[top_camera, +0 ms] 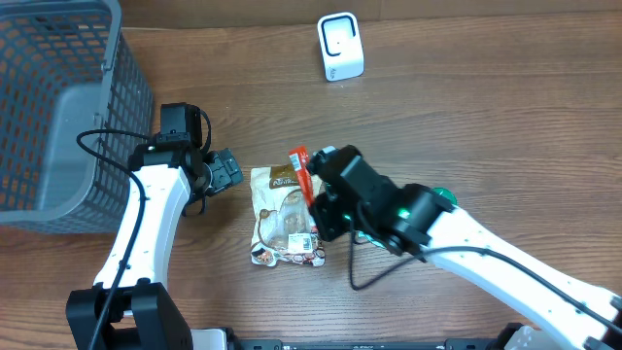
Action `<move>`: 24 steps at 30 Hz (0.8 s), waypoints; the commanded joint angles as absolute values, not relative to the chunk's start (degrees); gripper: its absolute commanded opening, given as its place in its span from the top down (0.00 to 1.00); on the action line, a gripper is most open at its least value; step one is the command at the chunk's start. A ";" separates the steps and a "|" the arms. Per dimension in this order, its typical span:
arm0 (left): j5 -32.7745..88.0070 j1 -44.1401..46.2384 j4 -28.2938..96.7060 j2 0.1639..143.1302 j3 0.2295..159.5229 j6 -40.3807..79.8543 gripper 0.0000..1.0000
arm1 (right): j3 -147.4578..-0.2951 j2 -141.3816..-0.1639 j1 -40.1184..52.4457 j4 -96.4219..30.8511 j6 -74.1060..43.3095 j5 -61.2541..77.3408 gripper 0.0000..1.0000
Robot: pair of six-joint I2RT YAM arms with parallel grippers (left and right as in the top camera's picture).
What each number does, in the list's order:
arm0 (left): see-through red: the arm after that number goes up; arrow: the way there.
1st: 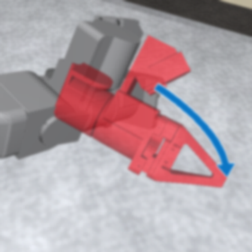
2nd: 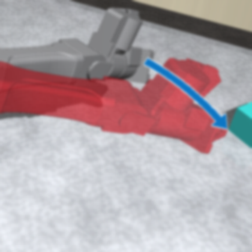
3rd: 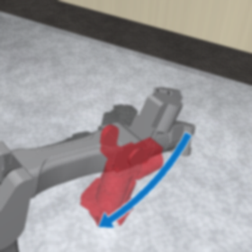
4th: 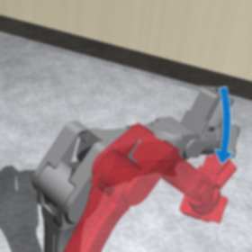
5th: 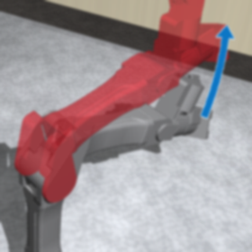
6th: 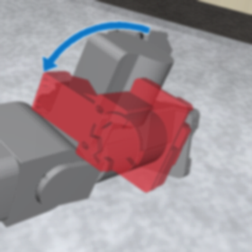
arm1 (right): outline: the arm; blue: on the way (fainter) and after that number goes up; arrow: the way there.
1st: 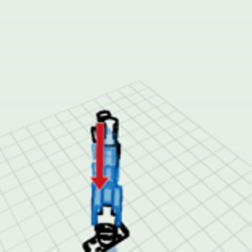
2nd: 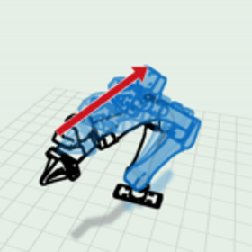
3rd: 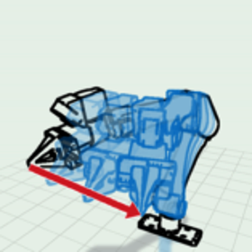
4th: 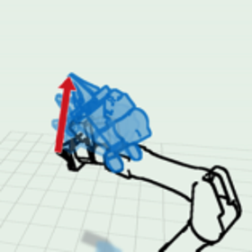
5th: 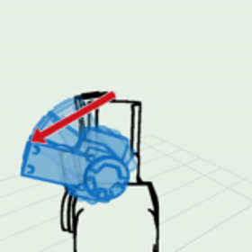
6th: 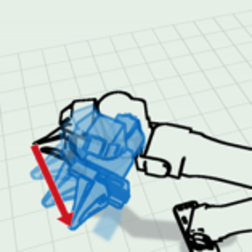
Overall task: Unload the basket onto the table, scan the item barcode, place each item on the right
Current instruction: 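Grasp the red stick snacks from the bag with right gripper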
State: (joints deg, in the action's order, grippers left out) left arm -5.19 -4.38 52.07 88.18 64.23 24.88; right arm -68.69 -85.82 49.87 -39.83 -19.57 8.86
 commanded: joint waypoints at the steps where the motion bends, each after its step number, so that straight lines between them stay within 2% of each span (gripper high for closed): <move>1: -5.78 -4.49 52.05 88.05 65.08 24.23 0.00 | -68.75 -83.46 48.80 -45.60 -7.01 9.34 0.96; 9: -5.78 -4.49 52.05 88.05 65.08 24.23 0.00 | -68.64 -83.92 48.51 -53.82 5.06 17.26 0.96; 24: -5.78 -4.49 52.05 88.05 65.08 24.23 0.00 | -68.62 -84.03 48.51 -55.77 10.83 17.37 0.96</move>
State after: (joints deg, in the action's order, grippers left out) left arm -5.19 -4.38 52.10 88.18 64.23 24.88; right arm -68.62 -84.01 48.75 -55.46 9.06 16.62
